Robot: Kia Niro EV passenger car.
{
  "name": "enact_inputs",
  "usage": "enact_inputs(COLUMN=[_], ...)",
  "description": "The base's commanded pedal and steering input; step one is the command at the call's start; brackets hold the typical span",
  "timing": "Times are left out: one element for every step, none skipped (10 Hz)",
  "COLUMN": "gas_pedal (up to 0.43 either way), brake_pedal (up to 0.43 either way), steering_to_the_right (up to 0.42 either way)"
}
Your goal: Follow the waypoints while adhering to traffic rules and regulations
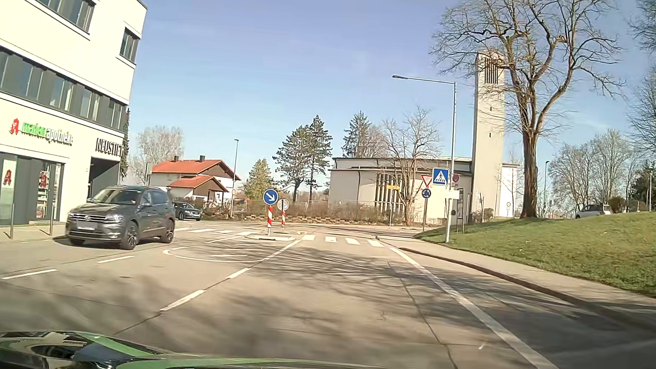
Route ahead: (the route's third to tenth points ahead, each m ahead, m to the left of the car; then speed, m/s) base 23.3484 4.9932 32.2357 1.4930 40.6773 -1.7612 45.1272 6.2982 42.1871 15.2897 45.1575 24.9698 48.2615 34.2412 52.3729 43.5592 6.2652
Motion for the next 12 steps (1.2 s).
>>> enact_inputs(gas_pedal=[0.177, 0.157, 0.150, 0.110, 0.087, 0.087, 0.087, 0.087, 0.087, 0.067, 0.047, 0.039], brake_pedal=[0.000, 0.000, 0.000, 0.000, 0.000, 0.000, 0.000, 0.000, 0.000, 0.000, 0.000, 0.000], steering_to_the_right=[0.013, 0.013, 0.013, 0.012, 0.012, 0.012, 0.010, 0.010, 0.006, 0.001, 0.002, 0.002])
